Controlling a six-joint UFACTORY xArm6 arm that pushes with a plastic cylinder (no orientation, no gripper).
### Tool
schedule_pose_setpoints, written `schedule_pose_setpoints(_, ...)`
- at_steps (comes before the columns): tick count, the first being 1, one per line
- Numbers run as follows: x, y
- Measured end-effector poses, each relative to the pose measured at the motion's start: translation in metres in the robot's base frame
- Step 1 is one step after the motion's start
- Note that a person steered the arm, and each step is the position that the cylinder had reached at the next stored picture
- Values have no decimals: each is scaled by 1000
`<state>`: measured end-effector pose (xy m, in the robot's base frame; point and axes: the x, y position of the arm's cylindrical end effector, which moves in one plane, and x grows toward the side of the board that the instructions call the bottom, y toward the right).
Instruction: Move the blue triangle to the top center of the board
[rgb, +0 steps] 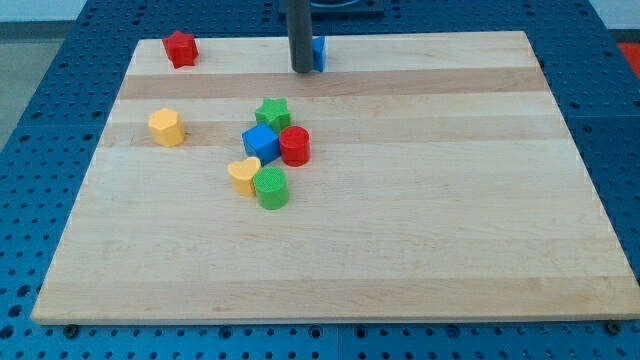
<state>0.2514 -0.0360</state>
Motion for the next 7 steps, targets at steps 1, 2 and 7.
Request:
schedule_pose_setpoints(1, -11, 8)
schedule_pose_setpoints(2, -11, 7)
schedule_pose_setpoints(7, -47, -31)
